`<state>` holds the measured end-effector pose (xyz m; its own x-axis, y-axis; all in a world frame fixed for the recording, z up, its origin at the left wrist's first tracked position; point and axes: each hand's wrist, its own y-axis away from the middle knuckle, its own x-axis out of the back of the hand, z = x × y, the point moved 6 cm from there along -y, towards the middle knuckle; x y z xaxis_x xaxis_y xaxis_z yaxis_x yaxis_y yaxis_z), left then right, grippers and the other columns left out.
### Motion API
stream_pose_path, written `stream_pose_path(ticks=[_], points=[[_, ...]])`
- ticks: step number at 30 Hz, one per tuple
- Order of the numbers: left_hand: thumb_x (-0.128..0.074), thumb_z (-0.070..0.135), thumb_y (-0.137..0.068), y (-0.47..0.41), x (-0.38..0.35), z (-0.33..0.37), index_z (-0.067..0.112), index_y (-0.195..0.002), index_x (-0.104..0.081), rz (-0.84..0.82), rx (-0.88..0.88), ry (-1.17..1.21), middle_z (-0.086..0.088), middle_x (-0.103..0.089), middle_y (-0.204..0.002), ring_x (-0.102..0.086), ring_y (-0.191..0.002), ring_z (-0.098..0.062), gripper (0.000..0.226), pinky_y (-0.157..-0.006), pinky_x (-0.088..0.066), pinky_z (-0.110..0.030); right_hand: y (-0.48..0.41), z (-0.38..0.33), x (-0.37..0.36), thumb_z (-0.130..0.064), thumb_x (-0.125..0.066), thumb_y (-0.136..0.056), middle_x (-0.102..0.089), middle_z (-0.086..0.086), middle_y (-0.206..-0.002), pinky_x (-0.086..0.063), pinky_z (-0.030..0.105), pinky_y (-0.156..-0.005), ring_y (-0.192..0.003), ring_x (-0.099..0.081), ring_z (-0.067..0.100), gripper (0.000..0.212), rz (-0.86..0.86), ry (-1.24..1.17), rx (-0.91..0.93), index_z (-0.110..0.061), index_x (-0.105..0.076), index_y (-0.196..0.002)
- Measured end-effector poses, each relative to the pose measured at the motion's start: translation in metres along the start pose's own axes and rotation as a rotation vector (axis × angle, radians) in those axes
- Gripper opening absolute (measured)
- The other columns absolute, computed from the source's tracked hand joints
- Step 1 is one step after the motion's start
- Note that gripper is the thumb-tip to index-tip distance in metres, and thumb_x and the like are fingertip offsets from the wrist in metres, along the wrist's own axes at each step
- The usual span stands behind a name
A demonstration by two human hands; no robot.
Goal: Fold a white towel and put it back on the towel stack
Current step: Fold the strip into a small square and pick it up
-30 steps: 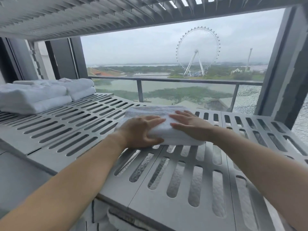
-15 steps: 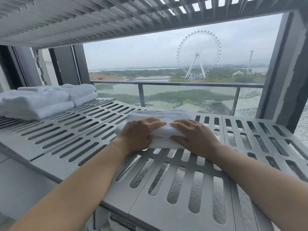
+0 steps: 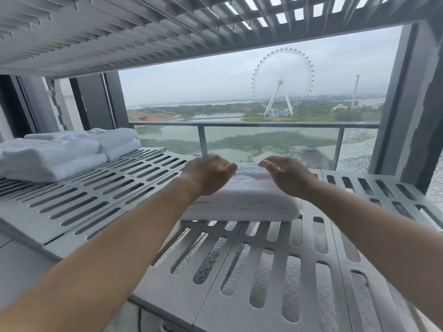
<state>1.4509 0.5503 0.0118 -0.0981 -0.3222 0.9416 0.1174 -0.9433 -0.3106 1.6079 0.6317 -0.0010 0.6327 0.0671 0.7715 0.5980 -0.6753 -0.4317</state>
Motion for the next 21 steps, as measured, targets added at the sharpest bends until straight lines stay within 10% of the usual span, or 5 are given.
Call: stream_pose_path(ticks=[5, 10, 16, 21], points=[[-0.033, 0.023, -0.097, -0.04, -0.025, 0.015, 0.021, -0.13, -0.05, -0.206, -0.044, 0.145, -0.006, -0.048, -0.139, -0.043, -0.125, -0.025, 0.037, -0.104, -0.031, -0.034, -0.033, -0.007, -0.024, -0.013, -0.043, -0.09, -0.061, 0.006, -0.124, -0.042, 0.03, -0.092, -0.111, -0.055, 0.023, 0.031, -0.07, 0.051, -0.055, -0.018, -0.064, -0.113], [-0.023, 0.057, -0.094, -0.049, -0.066, -0.02, 0.045, -0.14, -0.028, -0.3, 0.0, 0.09, 0.008, -0.028, -0.152, -0.025, -0.139, -0.015, 0.048, -0.114, -0.012, -0.044, -0.044, 0.005, -0.061, -0.049, -0.032, -0.093, -0.041, -0.004, -0.145, -0.026, 0.043, -0.106, -0.133, -0.033, 0.02, 0.04, -0.276, 0.23, -0.114, -0.041, -0.043, -0.131], [-0.016, 0.072, -0.08, -0.061, -0.077, -0.033, 0.059, -0.132, -0.027, -0.274, 0.03, 0.091, 0.006, -0.033, -0.149, -0.028, -0.137, -0.019, 0.055, -0.109, -0.018, -0.055, -0.053, 0.026, -0.069, -0.067, -0.024, -0.084, -0.027, -0.009, -0.151, -0.017, 0.056, -0.109, -0.14, -0.018, 0.017, 0.046, -0.317, 0.244, -0.13, -0.06, -0.029, -0.129], [-0.039, 0.056, -0.084, -0.049, -0.06, -0.028, 0.034, -0.127, -0.053, -0.064, -0.012, 0.367, 0.002, -0.05, -0.137, -0.044, -0.126, -0.016, 0.05, -0.104, -0.034, -0.042, -0.046, 0.019, -0.058, -0.046, -0.04, -0.088, -0.046, -0.006, -0.14, -0.032, 0.043, -0.105, -0.129, -0.039, 0.019, 0.039, -0.17, 0.096, -0.08, -0.043, -0.05, -0.125]])
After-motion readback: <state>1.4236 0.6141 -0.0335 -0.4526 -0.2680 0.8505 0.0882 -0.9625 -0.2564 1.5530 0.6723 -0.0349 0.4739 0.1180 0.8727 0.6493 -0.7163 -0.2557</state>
